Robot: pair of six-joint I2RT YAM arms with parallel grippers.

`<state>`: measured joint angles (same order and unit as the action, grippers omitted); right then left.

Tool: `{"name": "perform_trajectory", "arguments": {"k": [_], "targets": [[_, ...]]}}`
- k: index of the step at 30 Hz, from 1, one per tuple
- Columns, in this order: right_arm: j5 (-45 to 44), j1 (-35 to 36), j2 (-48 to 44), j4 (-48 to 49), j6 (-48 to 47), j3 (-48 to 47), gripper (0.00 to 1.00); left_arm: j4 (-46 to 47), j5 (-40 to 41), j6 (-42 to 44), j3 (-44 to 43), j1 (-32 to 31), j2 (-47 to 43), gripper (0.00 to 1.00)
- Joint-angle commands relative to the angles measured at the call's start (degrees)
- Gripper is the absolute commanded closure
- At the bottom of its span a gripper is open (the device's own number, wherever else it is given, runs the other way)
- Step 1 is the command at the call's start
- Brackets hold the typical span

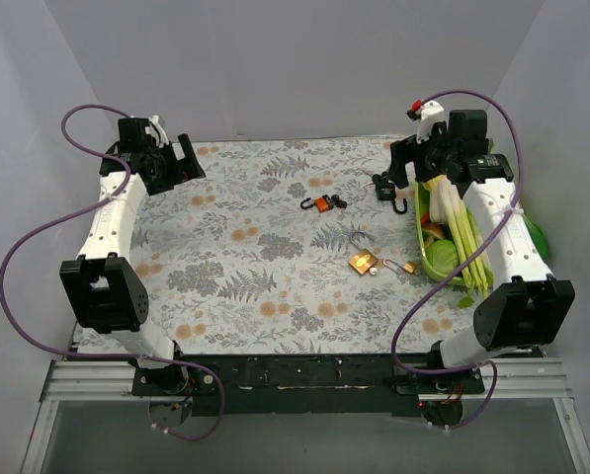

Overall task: Lock with the key
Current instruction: Pick up the lock from the center of the board.

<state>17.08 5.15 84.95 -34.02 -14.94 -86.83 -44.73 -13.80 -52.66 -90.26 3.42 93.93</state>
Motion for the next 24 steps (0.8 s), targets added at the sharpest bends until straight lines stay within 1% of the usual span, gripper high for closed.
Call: {"name": "perform_trajectory", "arguments": {"k": [1,5,6,9,17,19,24], "targets": [[-0.9,2.2,2.1,4.1,1.5,-4.3,0.02,4.0,3.3,-2.4,-1.3,0.2,-2.0,0.02],[-2.8,3.9,6.4,5.4,3.5,-8.3,0.02,8.3,4.8,-3.1,0.3,0.2,-3.4,0.02],[-3.2,4.3,7.2,5.5,3.9,-9.4,0.02,10.9,4.9,-3.1,1.0,0.3,-4.1,0.02],[-5.4,5.8,10.6,6.6,4.7,-13.1,0.02,14.4,3.3,-3.1,3.9,0.2,-6.1,0.02],[-10.1,7.4,21.8,7.9,9.4,-22.1,0.02,16.2,-2.3,-4.1,7.1,0.2,-5.9,0.02],[-10.2,7.6,25.2,8.3,11.1,-25.0,0.02,16.7,-2.8,-4.3,7.7,0.2,-5.8,0.02],[-11.5,7.6,31.5,9.2,12.7,-28.5,0.02,17.4,-3.1,-4.1,8.6,0.2,-5.6,0.02]]}}
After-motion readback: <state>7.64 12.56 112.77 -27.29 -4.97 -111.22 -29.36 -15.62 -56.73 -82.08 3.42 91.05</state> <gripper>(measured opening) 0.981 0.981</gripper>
